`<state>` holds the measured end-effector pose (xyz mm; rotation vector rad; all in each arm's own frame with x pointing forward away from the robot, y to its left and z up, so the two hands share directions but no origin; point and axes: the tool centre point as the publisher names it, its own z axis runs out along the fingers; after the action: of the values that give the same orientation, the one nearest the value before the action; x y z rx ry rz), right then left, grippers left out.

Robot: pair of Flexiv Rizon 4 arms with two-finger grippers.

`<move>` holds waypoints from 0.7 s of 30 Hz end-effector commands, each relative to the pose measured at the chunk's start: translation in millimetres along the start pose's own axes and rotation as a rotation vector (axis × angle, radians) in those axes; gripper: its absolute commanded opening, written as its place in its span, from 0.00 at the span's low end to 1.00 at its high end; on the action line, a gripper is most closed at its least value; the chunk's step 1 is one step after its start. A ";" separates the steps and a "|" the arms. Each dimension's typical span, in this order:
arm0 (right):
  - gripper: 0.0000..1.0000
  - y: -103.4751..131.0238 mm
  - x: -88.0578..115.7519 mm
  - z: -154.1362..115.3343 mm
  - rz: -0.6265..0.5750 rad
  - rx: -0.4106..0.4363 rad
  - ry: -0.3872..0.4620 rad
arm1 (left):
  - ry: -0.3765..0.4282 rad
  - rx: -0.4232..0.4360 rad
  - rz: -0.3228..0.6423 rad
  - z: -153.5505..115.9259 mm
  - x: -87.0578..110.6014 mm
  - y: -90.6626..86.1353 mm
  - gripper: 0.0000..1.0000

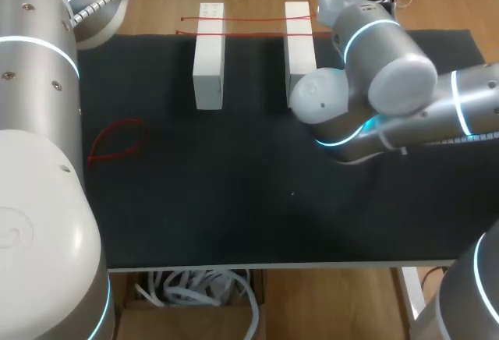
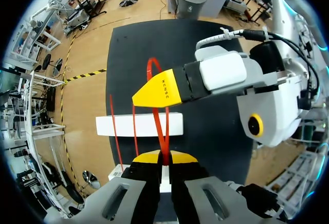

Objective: Grab the tape and strap the tape.

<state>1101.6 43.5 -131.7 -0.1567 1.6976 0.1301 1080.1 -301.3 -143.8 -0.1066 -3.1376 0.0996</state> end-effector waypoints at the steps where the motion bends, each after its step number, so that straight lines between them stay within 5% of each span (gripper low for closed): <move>1: 0.00 4.3 -1.5 -1.1 -0.001 0.004 0.009 | 0.002 -0.003 0.000 -0.5 -0.5 -0.2 0.00; 21: 0.00 13.7 -1.8 -2.7 0.014 -0.006 0.009 | 0.002 -0.003 0.000 -0.5 -0.5 -0.2 0.00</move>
<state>1098.7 55.2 -132.2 -0.1504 1.6989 0.1515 1080.1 -301.2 -143.8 -0.1064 -3.1377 0.0995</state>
